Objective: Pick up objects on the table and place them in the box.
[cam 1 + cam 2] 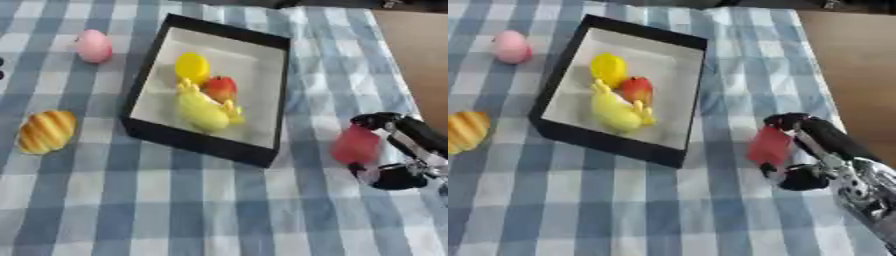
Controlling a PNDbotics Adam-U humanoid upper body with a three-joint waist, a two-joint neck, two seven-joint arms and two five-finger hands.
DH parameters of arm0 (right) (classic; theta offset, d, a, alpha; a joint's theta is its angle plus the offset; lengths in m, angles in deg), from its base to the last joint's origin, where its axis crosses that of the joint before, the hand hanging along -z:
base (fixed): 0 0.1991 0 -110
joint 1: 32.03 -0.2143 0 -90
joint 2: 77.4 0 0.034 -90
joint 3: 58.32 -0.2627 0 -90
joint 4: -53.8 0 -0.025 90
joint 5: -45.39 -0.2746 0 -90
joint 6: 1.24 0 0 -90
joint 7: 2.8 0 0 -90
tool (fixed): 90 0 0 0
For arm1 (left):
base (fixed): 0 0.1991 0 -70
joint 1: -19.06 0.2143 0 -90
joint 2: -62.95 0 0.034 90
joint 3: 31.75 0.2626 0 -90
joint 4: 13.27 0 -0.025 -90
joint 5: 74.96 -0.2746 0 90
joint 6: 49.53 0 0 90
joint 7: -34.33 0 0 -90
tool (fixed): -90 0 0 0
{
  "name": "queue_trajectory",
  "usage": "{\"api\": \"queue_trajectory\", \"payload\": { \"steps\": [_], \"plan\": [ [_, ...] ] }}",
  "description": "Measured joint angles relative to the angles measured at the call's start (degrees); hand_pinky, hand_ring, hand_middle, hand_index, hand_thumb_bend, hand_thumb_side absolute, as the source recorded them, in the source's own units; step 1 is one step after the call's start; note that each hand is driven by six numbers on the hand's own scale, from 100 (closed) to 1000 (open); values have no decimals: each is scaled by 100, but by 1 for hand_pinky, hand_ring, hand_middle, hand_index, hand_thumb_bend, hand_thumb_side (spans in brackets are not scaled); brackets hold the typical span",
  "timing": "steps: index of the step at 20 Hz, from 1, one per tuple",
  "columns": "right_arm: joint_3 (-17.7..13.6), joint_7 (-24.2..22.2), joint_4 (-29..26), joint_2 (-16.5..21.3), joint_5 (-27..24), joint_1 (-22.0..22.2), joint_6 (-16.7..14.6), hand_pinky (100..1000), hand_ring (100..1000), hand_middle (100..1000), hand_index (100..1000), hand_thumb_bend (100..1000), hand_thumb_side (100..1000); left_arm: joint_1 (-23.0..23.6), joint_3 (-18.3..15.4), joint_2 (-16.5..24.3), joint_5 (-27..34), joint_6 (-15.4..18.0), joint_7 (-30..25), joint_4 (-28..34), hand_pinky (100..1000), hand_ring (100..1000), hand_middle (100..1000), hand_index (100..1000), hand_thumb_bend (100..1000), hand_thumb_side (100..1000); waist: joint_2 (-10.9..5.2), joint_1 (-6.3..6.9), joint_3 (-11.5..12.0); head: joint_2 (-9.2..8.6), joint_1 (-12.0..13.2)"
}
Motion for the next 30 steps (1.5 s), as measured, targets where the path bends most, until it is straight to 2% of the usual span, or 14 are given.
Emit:
{"api": "queue_trajectory", "payload": {
  "steps": [4,11,25,30],
  "plan": [
    [0,26,0,0,-27,-5,90,884,828,739,872,336,100,0,1,0,-3,0,0,1,863,819,810,816,100,828,8,7,4,-1,-3],
    [3,93,0,0,-129,-48,302,857,769,542,770,229,100,-1,4,0,-8,-3,-3,1,864,820,809,816,100,828,23,7,6,-1,-23],
    [40,356,0,-1,-331,-101,449,815,653,443,672,142,100,-1,6,0,-23,-11,3,3,866,821,808,808,100,826,23,7,7,-1,-42],
    [38,482,0,7,-332,-149,333,805,639,435,657,130,100,0,6,0,-24,-11,3,7,866,821,807,807,100,823,23,7,10,-1,-42]
  ]
}}
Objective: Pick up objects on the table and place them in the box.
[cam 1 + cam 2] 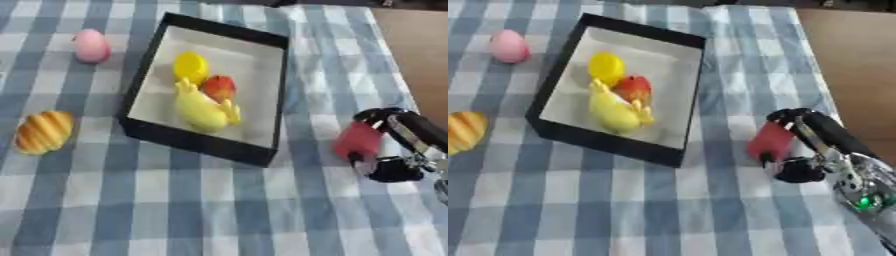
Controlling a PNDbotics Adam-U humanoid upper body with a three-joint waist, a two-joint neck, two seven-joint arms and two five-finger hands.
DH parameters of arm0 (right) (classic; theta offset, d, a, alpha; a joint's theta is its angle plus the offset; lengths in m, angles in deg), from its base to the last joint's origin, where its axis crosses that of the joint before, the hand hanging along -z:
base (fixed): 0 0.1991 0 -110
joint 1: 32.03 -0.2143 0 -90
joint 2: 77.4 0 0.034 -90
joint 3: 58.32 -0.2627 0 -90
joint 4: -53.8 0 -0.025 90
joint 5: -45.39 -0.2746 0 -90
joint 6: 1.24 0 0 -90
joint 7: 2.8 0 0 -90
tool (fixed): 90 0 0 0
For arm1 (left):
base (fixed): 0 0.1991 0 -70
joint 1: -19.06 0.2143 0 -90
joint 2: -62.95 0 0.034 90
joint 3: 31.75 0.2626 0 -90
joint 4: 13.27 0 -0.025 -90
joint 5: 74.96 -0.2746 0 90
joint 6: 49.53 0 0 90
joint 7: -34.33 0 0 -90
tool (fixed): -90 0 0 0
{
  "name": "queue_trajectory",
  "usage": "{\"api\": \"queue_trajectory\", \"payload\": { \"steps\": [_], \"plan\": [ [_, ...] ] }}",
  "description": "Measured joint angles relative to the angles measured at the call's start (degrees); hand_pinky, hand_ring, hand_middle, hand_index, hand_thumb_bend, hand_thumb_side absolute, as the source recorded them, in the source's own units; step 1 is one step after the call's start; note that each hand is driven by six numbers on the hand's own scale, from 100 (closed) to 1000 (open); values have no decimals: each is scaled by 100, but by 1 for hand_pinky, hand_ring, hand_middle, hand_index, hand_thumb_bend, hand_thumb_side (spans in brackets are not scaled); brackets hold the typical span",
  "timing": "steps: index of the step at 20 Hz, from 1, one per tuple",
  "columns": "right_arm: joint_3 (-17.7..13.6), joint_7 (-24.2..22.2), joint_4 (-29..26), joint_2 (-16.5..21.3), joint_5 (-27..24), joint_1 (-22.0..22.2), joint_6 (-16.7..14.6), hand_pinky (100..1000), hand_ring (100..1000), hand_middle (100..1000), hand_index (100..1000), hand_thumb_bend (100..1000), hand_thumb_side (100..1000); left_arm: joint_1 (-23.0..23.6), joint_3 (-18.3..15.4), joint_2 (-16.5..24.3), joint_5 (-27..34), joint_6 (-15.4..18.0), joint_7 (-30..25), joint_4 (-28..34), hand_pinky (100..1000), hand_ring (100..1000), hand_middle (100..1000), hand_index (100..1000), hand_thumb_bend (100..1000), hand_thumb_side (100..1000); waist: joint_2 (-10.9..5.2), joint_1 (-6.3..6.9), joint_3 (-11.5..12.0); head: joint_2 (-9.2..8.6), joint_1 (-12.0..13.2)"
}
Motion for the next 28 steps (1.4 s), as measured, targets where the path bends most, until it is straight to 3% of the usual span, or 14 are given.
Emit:
{"api": "queue_trajectory", "payload": {
  "steps": [6,12,19,23,28],
  "plan": [
    [-158,238,0,259,56,-418,-612,801,619,423,628,136,100,44,0,3,0,4,4,50,866,822,807,807,100,813,0,0,8,1,0],
    [-362,147,0,470,-36,-1862,-1116,802,613,422,612,129,100,84,-47,4,36,64,62,231,866,824,816,816,100,789,-8,0,40,5,-13],
    [-93,-842,-1,227,127,-3754,-613,823,613,428,612,240,100,144,-164,13,154,130,181,525,865,822,810,809,100,784,-79,35,139,50,-105],
    [226,-1477,169,-113,697,-4379,-336,832,613,429,611,274,100,165,-146,55,176,102,172,555,865,820,808,807,100,788,-82,35,161,57,-161],
    [587,-1802,1176,-722,1329,-4858,-564,835,616,430,610,263,100,146,-62,57,178,45,90,558,865,820,807,805,100,797,-83,35,232,53,-228]
  ]
}}
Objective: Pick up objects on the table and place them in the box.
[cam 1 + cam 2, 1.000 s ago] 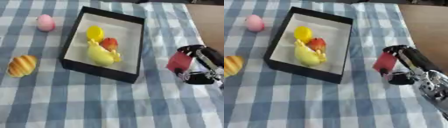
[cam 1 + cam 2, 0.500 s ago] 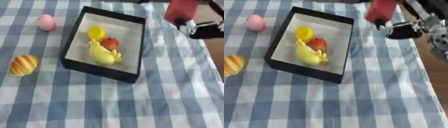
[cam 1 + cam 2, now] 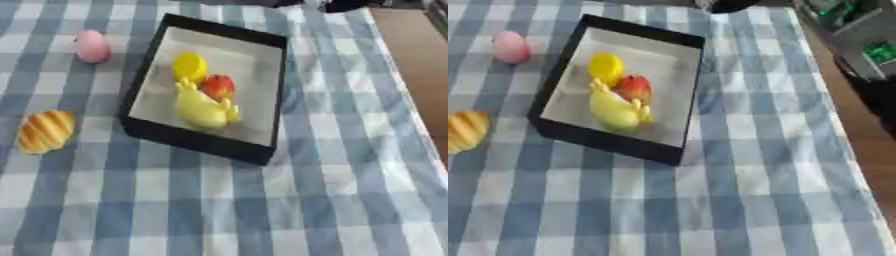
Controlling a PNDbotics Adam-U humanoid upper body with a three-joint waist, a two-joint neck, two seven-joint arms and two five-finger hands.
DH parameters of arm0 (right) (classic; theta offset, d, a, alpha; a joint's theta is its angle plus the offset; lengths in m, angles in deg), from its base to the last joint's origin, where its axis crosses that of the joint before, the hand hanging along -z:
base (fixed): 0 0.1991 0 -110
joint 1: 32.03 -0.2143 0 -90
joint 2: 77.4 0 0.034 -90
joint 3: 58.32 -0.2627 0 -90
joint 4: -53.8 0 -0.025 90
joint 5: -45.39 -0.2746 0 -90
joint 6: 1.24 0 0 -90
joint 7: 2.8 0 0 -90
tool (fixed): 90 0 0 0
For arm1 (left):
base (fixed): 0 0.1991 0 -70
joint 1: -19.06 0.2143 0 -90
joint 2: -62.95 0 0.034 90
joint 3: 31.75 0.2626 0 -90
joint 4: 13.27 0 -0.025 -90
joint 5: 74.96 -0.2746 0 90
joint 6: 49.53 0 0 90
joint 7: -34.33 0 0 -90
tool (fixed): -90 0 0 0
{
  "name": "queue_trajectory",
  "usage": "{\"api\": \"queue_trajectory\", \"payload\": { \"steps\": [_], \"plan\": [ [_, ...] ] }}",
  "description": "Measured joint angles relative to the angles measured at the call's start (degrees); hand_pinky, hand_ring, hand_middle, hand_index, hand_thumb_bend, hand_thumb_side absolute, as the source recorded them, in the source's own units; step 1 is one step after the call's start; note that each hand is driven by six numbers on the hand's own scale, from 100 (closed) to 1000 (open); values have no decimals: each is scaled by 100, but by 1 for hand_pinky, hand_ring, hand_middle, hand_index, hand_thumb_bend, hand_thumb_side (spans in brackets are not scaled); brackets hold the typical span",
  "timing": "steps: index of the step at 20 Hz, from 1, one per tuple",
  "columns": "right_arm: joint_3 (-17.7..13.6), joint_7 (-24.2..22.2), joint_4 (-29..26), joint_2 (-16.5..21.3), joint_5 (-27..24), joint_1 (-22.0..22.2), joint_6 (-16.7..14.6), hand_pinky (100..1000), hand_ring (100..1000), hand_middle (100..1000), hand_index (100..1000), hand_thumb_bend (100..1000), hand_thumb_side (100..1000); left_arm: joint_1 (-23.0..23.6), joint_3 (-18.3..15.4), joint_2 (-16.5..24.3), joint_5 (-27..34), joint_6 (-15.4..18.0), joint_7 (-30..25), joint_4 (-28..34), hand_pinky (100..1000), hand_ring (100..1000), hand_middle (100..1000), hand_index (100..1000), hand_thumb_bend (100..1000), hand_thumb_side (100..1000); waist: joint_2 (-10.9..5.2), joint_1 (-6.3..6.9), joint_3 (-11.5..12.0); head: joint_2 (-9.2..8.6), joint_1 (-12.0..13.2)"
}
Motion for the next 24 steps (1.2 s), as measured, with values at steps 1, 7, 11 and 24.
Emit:
{"api": "queue_trajectory", "payload": {
  "steps": [1,7,11,24],
  "plan": [
    [49,-4,241,-126,90,-64,-80,835,616,430,610,257,100,-8,29,1,0,-10,-28,0,865,820,807,805,100,798,0,0,20,-4,-20],
    [181,147,1679,-824,435,-213,-517,835,622,435,612,221,100,-68,195,26,0,-69,-189,1,865,820,806,805,100,807,6,0,173,-74,-159],
    [188,248,2466,-1160,636,-223,-771,841,632,446,619,219,100,-114,283,39,-1,-107,-282,1,865,819,806,804,100,811,8,0,244,-109,-235],
    [144,12,3342,-1501,1330,-177,-1428,911,877,709,887,333,100,-151,341,39,-2,-147,-360,3,865,820,805,804,100,814,8,-2,286,-130,-279]
  ]
}}
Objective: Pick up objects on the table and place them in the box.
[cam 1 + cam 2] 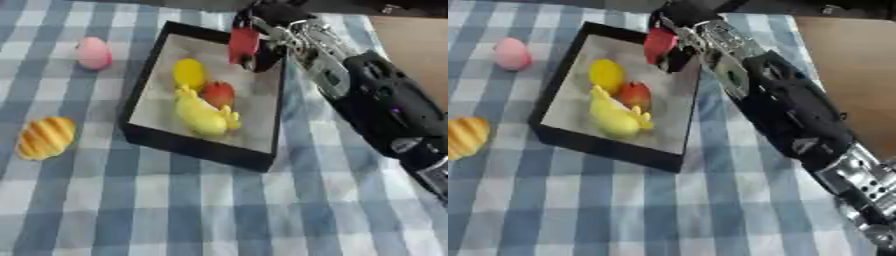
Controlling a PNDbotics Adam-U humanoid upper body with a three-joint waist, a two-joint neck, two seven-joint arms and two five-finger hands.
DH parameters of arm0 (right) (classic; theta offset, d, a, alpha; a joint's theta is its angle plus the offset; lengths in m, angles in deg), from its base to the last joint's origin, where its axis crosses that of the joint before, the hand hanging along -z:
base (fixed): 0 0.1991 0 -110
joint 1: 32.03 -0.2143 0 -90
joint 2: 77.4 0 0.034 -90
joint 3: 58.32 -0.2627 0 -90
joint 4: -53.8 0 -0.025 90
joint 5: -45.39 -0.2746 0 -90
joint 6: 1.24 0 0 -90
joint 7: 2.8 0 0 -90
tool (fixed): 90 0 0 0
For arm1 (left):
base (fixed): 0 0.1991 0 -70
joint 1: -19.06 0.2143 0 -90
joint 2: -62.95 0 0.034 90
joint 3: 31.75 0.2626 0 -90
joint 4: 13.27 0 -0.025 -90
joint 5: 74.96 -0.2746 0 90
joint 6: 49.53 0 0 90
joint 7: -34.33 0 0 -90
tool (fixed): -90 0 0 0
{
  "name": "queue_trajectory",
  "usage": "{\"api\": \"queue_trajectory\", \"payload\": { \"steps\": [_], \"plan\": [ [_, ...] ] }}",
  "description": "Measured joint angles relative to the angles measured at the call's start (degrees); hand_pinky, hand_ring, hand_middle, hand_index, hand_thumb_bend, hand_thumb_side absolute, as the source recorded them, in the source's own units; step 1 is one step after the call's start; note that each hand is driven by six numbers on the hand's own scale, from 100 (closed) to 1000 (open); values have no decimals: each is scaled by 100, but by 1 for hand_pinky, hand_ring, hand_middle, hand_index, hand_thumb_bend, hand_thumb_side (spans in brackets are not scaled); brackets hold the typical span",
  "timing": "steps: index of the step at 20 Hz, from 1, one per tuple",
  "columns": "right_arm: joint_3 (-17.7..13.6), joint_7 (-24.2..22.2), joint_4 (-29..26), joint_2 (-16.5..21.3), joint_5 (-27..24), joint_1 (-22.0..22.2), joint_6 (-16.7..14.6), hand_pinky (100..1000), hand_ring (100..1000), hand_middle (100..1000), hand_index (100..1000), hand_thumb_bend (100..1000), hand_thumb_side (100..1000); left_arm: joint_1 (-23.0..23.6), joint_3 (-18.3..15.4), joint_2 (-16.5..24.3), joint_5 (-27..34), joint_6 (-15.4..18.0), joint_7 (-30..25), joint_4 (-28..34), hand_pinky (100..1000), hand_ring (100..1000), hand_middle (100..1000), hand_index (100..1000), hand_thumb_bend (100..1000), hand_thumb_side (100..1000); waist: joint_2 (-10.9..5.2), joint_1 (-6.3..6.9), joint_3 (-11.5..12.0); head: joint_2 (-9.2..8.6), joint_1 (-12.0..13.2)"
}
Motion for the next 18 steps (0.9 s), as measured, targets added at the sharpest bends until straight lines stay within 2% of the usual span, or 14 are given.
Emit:
{"api": "queue_trajectory", "payload": {
  "steps": [2,4,8,9,10,11,12,13,14,18],
  "plan": [
    [-31,-74,-64,5,78,-4,-7,945,915,758,921,346,100,0,0,0,-1,0,0,0,865,820,805,804,100,814,0,0,-6,0,1],
    [-67,-162,-141,12,128,-6,22,968,933,779,941,396,100,0,0,0,-2,-1,1,0,865,820,805,804,100,813,0,0,-26,0,4],
    [-139,-298,-370,92,70,-7,105,953,921,764,929,395,100,3,0,3,-4,-6,12,0,864,820,805,804,100,813,0,0,-54,0,39],
    [-156,-299,-468,124,2,-7,143,947,918,759,925,368,100,9,0,4,-4,-7,15,0,864,820,805,804,100,813,0,0,-72,0,53],
    [-176,-277,-596,171,-91,-6,201,929,909,748,916,278,100,20,0,4,-5,-6,18,0,864,820,805,804,100,813,0,0,-85,2,65],
    [-206,-230,-763,227,-191,-3,285,921,905,743,912,238,100,42,-1,6,-6,-4,25,0,864,820,805,804,100,812,0,0,-104,4,86],
    [-248,-155,-977,308,-302,10,404,903,893,726,898,100,100,57,-2,7,-7,-4,34,0,864,820,805,804,100,811,0,0,-123,9,108],
    [-306,-59,-1243,402,-446,49,550,893,888,712,885,100,100,74,-4,10,-8,-3,41,0,864,820,805,804,100,810,0,0,-144,17,130],
    [-384,56,-1551,514,-635,106,722,884,884,698,873,100,176,94,-5,10,-10,2,50,0,864,820,805,804,100,809,0,0,-169,26,156],
    [-828,649,-3040,1106,-1713,474,1473,866,872,680,854,100,280,141,-49,54,-31,30,105,0,864,820,805,804,100,805,-2,0,-255,31,252]
  ]
}}
